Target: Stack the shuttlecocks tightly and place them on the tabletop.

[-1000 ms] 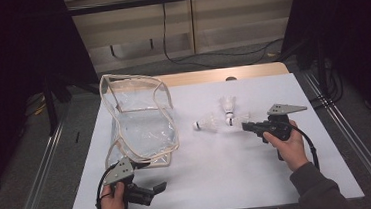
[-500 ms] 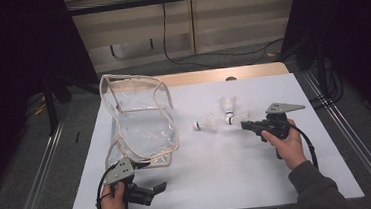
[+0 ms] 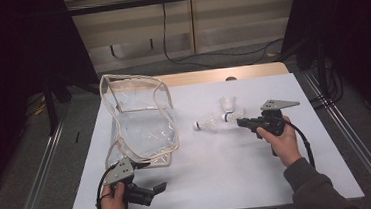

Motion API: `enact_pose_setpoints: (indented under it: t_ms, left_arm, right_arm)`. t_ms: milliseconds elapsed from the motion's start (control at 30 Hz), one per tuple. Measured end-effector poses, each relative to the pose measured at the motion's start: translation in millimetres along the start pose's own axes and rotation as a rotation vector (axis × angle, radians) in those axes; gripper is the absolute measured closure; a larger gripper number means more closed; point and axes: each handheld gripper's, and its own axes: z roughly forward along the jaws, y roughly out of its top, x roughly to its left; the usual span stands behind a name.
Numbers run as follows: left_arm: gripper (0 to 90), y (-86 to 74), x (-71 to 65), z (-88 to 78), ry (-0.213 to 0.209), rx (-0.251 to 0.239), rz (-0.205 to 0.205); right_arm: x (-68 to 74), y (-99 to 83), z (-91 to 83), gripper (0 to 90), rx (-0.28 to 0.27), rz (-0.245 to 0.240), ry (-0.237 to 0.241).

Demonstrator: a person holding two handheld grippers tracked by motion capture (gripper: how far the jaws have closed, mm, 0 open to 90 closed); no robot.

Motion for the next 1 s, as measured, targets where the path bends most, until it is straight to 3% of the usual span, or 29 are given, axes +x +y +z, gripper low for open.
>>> enact_pose_setpoints:
  t_ms: [1000]
  left_arm:
    - [3.1, -0.3, 0.1, 0.2, 0.0, -0.002, 0.002]
  right_arm:
    - [-1.3, 3.8, 15.5, 90.0, 0.026, -0.009, -0.01]
